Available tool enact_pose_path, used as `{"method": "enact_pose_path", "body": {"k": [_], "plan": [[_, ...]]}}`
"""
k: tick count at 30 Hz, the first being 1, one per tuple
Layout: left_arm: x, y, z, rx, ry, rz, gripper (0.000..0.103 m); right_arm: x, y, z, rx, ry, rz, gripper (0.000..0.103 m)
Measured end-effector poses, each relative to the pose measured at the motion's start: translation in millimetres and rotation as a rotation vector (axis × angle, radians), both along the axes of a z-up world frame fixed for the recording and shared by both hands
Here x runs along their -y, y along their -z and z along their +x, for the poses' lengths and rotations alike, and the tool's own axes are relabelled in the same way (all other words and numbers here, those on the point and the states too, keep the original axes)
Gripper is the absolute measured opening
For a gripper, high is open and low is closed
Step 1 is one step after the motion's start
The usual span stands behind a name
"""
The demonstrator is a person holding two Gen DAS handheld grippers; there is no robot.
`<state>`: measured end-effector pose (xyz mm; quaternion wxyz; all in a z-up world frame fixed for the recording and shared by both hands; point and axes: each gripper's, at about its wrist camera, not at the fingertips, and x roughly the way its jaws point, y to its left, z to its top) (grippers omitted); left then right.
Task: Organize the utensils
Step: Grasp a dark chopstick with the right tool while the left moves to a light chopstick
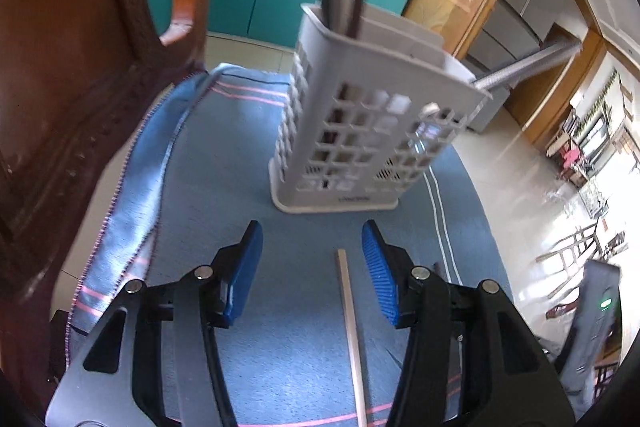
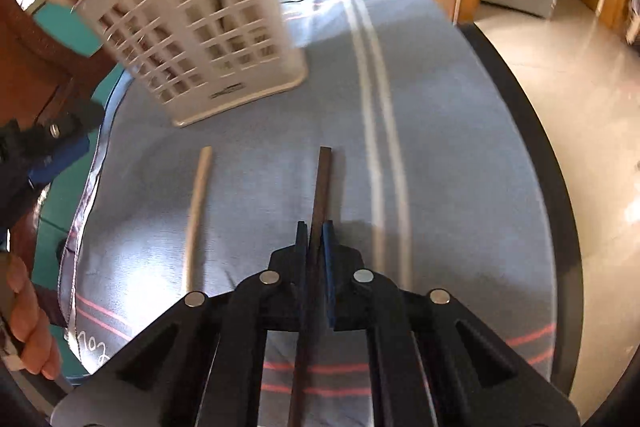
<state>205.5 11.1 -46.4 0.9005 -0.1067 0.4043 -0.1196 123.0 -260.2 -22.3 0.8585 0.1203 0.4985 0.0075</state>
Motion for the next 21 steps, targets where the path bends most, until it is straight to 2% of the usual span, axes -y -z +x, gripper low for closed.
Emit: {"method": "enact_pose_path", "body": {"k": [2,8,12,21], "plan": [[9,4,-2,-0.009,0.015,0.015,0.052,11,-5,-6,0.032,0.004,0.038,0.008],[26,20,-6,-0.049,0.044,0.028,0.052,18,-12,-11,0.056,0.039,0.026,0.01],[35,27,-9,-0.065,0.054,0.06,0.052,20,-9,-10,0.048,0.057,0.018,0.025],[53,48,-7,-0.128,0.089,0.141,0.056,27,-2,-7,0.032,0.082,0.012,0.029]]}}
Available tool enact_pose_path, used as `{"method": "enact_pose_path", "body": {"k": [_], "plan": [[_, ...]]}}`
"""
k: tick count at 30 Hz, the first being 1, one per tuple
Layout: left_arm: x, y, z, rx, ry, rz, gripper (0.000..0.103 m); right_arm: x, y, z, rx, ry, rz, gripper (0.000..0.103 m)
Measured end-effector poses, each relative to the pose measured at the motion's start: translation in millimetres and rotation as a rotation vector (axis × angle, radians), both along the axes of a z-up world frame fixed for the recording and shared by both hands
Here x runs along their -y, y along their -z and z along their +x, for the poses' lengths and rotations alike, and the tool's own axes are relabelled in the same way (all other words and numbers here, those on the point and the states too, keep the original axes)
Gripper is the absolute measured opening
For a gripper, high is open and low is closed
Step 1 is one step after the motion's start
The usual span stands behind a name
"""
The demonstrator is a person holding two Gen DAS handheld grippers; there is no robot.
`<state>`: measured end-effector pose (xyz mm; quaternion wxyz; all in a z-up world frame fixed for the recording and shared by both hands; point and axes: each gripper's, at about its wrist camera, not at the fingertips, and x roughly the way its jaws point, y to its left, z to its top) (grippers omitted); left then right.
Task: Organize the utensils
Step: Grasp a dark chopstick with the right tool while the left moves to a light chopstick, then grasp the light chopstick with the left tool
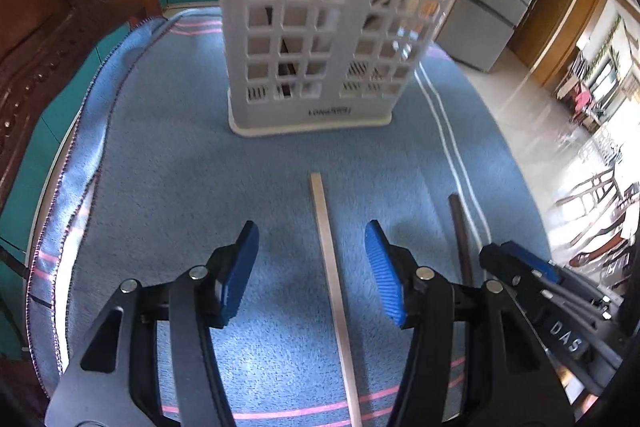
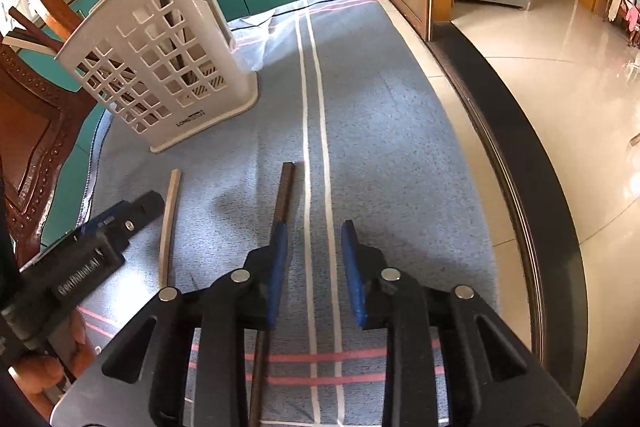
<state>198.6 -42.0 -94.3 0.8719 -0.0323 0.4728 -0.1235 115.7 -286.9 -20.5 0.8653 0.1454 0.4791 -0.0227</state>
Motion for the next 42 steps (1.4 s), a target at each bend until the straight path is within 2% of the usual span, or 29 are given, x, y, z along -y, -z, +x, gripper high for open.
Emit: {"method": "enact_pose_path", "body": {"k": [4,9,11,13,16,26,30,33,35,37,40,42], "plan": [[6,7,2,-0.017,0.014,0.032,0.058,-1,3,3,-0.004,-0.007,-0.003,0.031],[20,10,0,0.007,0.039,0.097,0.059,-2,1,0,0.0,-0.01,-0.015,0.032],[25,11,-2,0.02,0.054,0.136,0.055,-1,1,-1,-0.001,-0.008,-0.016,0.032],[29,12,-3,0.036,0.066,0.163,0.042,1,2,-1,-0.003,-0.005,-0.015,0.032],[27,10,-4,0.037,0.077,0.164,0.027,2,3,-1,-0.007,-0.001,-0.014,0.032],[18,8,-2,0.024,0.06,0.151,0.029,-6,0,6,-0.003,-0.024,-0.031,0.032],[20,9,-2,0.026,0.064,0.156,0.03,-12,-1,12,-0.001,-0.043,-0.055,0.04],[22,10,-1,0.031,0.074,0.161,0.03,-16,1,15,-0.005,-0.052,-0.079,0.04],[24,10,-3,0.036,0.09,0.16,0.025,-18,3,18,-0.01,-0.058,-0.091,0.04],[28,11,-6,0.046,0.116,0.164,0.016,-21,5,19,-0.018,-0.065,-0.111,0.04],[33,11,-8,0.057,0.138,0.17,0.012,-23,8,20,-0.022,-0.073,-0.134,0.04],[34,10,-8,0.058,0.149,0.148,0.01,-25,9,20,-0.019,-0.079,-0.149,0.04]]}}
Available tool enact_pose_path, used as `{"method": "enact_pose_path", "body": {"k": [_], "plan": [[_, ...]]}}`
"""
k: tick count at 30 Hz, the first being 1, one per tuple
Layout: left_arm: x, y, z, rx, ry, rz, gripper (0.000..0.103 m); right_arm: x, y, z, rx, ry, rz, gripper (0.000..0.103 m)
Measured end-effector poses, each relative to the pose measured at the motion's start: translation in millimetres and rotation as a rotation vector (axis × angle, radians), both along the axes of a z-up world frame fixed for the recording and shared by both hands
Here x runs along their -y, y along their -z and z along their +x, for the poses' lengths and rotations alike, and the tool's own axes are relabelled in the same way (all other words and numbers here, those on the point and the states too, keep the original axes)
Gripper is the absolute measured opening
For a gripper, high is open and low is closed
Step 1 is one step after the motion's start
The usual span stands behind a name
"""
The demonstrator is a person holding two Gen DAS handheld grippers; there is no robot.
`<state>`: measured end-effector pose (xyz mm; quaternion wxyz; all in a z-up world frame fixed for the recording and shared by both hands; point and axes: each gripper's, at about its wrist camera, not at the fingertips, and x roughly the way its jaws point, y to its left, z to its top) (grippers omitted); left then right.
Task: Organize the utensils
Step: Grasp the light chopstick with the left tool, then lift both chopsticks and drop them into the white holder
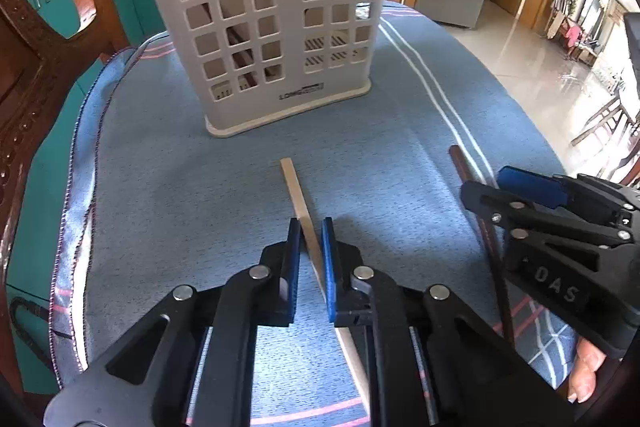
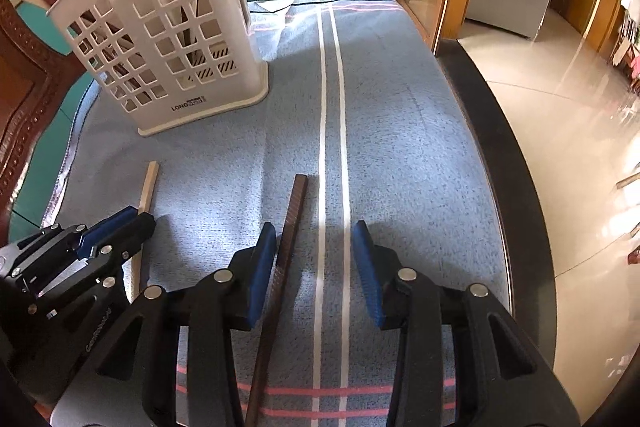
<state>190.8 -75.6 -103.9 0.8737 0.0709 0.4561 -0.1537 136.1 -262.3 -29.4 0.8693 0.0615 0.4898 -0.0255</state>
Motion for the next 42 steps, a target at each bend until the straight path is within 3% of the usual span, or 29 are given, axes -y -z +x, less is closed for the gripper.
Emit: {"method": "enact_pose_path", "body": {"k": [6,16,17,19,23,25,30,34,42], "plan": [[-6,-2,3,-0.002,-0.02,-0.024,0.008,-1,1,3,-0.002,-0.011,-0.021,0.04],[-8,1,10,-0.006,-0.035,0.008,0.01,-10,2,6,-0.012,-0.042,-0.091,0.039],[-6,1,10,-0.005,-0.035,0.009,0.01,-10,2,6,-0.012,-0.048,-0.092,0.037],[-4,1,12,-0.002,-0.037,0.006,0.009,-12,1,6,-0.007,-0.069,-0.082,0.015],[-10,-1,14,0.013,-0.062,-0.023,0.007,-13,1,9,-0.003,-0.078,-0.033,0.007],[-17,-13,14,0.055,-0.083,-0.053,0.007,-10,-3,6,0.015,-0.076,0.003,0.007],[-40,-75,-6,0.25,-0.114,-0.185,0.007,1,-40,-9,0.118,-0.08,0.106,0.007],[-67,-137,-38,0.404,-0.115,-0.316,0.007,15,-89,-25,0.215,-0.088,0.199,0.007],[-109,-232,-69,0.694,-0.191,-0.52,0.007,22,-175,-51,0.413,-0.116,0.261,0.007]]}}
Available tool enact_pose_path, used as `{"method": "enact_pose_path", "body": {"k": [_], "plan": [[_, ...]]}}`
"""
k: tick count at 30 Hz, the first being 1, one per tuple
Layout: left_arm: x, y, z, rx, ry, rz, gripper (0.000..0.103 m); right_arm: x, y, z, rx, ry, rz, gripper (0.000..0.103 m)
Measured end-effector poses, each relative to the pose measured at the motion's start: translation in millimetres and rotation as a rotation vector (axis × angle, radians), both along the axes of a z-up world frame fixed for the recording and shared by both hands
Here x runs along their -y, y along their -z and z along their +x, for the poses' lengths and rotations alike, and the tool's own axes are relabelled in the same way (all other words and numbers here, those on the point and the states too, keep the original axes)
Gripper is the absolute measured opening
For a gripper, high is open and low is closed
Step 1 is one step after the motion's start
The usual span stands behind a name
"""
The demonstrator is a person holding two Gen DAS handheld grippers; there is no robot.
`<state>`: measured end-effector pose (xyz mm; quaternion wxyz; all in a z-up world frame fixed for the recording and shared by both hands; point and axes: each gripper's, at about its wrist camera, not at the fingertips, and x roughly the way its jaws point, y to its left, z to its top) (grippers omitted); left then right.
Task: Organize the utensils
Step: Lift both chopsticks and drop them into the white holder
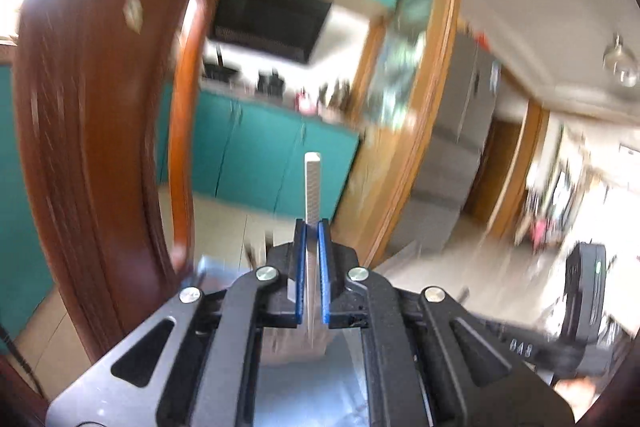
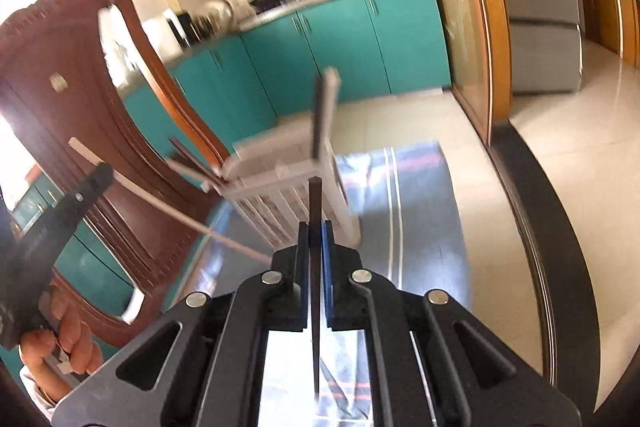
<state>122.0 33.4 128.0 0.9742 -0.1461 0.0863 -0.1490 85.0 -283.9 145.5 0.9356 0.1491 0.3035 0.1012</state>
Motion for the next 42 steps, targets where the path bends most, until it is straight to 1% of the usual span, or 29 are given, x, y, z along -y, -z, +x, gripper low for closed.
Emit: {"method": "enact_pose_path", "body": {"k": [2,3,5,9,11,13,15,18,21,23,26,30,34,36,38,39,41,42], "plan": [[-8,-14,0,0.055,-0.03,-0.059,0.007,0,-20,-1,0.057,-0.001,-0.004,0.007],[-11,-19,0,0.075,-0.044,-0.085,0.007,0,-27,0,0.081,0.002,-0.006,0.007],[-15,-24,6,0.105,-0.077,-0.126,0.007,-1,-51,5,0.152,0.013,-0.012,0.007],[-18,-16,29,0.117,-0.145,-0.175,0.007,-5,-91,18,0.284,0.042,-0.029,0.007],[-16,-10,40,0.101,-0.161,-0.186,0.007,-9,-105,20,0.327,0.054,-0.025,0.007],[-16,-3,50,0.091,-0.172,-0.198,0.007,-12,-114,24,0.368,0.063,-0.027,0.007],[-17,-4,55,0.106,-0.179,-0.209,0.007,-15,-119,31,0.403,0.086,-0.043,0.007],[-13,-5,58,0.166,-0.217,-0.196,0.007,-20,-116,45,0.424,0.113,-0.073,0.007],[-7,2,67,0.158,-0.244,-0.154,0.007,-27,-98,59,0.414,0.106,-0.109,0.007],[1,10,80,0.129,-0.259,-0.108,0.007,-32,-85,65,0.4,0.103,-0.127,0.007],[11,23,95,0.081,-0.245,-0.058,0.007,-35,-66,78,0.353,0.086,-0.13,0.007],[19,35,109,0.03,-0.218,-0.018,0.007,-41,-42,85,0.307,0.069,-0.153,0.007],[26,46,114,-0.013,-0.193,0.015,0.007,-45,-27,87,0.279,0.061,-0.167,0.007],[28,49,113,-0.018,-0.185,0.024,0.011,-45,-21,88,0.263,0.054,-0.169,0.007],[29,51,109,-0.018,-0.177,0.031,0.025,-44,-18,85,0.247,0.055,-0.167,0.007],[28,51,106,-0.018,-0.169,0.03,0.027,-43,-17,83,0.247,0.058,-0.167,0.009],[27,50,102,-0.025,-0.159,0.026,0.033,-41,-20,77,0.257,0.071,-0.169,0.021],[25,49,97,-0.033,-0.155,0.022,0.041,-38,-21,72,0.261,0.076,-0.169,0.036]]}}
